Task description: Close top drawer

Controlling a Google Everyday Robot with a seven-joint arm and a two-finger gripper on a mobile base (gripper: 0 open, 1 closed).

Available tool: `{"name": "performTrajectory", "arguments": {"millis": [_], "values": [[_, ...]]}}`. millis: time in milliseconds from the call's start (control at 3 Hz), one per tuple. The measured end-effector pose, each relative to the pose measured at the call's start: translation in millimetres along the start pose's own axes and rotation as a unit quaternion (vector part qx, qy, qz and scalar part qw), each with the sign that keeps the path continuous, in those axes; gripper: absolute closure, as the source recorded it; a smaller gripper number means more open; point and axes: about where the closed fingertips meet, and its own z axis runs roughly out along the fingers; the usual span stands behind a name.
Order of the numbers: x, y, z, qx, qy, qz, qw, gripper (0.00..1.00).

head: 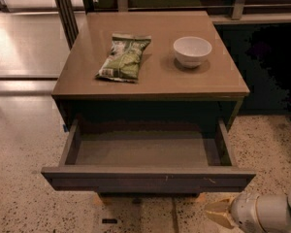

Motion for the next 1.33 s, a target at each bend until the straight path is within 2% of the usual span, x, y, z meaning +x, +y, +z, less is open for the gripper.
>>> {"name": "performTrajectory", "arguments": {"millis": [333,667,1000,1333], "values": [[17.8,-13.7,21.6,-0.001,0.006,0.013,0.9999,1.00],[2.3,-52.4,37.6,0.017,0.026,-0.019,0.9993,1.00],[2.9,-51.2,37.4,0.017,0.026,-0.019,0.9993,1.00],[-13.2,-65.3,48.1,0.018,0.036,-0.040,0.9984,1.00]]}}
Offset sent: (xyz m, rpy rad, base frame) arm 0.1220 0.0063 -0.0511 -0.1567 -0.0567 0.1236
